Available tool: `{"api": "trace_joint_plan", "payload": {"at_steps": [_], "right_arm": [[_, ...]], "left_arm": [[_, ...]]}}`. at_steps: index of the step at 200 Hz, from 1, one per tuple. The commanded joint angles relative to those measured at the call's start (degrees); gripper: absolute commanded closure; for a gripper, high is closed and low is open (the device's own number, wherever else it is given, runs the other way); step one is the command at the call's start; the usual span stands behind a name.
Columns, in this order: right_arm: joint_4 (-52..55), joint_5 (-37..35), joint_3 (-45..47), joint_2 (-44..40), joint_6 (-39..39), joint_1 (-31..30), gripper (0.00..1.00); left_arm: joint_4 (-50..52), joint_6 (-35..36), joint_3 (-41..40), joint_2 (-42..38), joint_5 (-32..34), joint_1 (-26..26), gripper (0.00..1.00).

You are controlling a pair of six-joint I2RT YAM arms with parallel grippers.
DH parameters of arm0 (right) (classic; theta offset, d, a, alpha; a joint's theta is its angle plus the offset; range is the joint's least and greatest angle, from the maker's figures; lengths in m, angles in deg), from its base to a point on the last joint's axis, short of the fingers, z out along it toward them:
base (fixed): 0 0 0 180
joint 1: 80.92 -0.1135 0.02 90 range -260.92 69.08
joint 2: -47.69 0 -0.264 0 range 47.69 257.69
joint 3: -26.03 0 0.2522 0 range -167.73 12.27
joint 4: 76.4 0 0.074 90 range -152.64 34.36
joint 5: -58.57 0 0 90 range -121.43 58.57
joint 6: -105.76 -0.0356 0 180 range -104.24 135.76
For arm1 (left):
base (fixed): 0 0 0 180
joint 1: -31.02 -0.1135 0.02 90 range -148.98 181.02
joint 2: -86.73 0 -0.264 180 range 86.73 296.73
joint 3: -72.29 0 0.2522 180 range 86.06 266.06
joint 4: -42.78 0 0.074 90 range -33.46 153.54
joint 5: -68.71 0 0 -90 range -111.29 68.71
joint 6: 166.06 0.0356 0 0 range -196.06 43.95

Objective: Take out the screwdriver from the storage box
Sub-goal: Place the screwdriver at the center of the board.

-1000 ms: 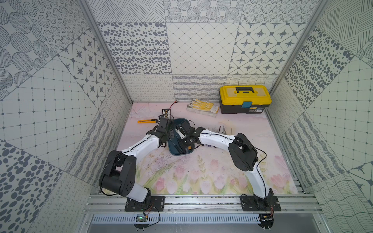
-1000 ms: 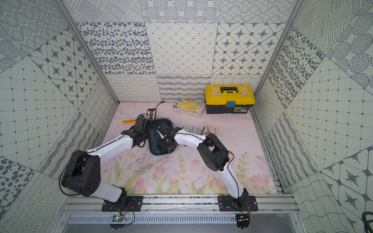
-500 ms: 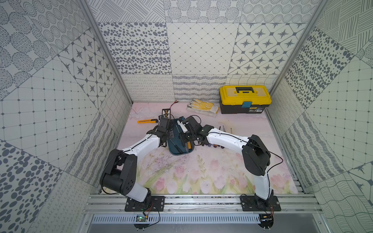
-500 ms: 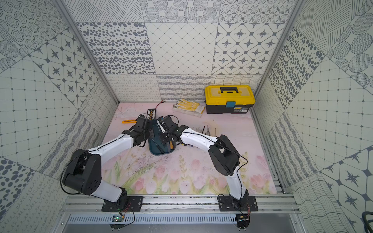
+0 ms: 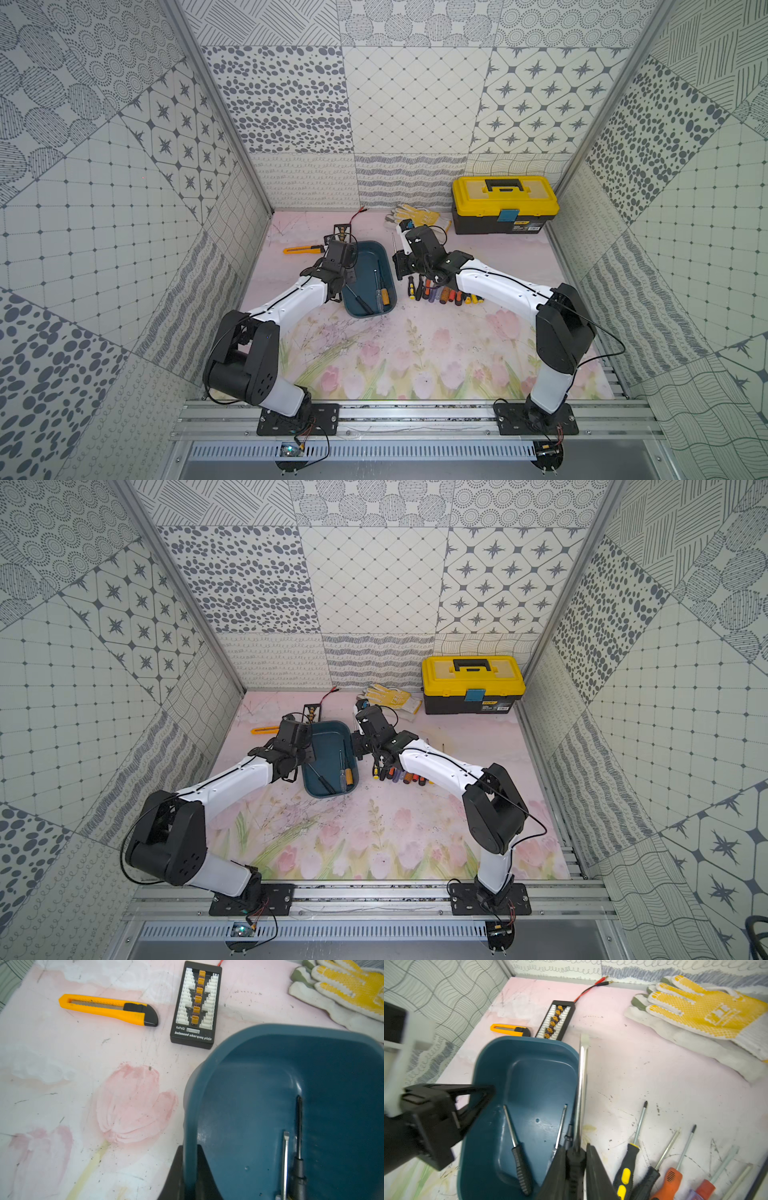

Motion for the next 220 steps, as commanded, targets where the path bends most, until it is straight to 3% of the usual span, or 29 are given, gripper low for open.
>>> {"api": "trace_joint_plan", "payload": {"at_steps": [1, 129, 220], "right_arm": [[-0.7, -1.6, -0.4, 1.5, -2.8, 0.3, 1.0], [13.2, -2.9, -13.4, 19.3, -9.6, 2.2, 1.0], [16.3, -4.8, -12.5, 20.8, -10.4, 4.1, 1.0]], "left_arm": [[-1.1, 2.5, 1.0, -1.3, 4.5, -0.9, 1.0], [-0.9, 3.4, 1.4, -1.4, 4.6, -1.0, 1.0], [-1.5, 3.4, 1.3, -0.9, 4.2, -1.0, 1.0]]}}
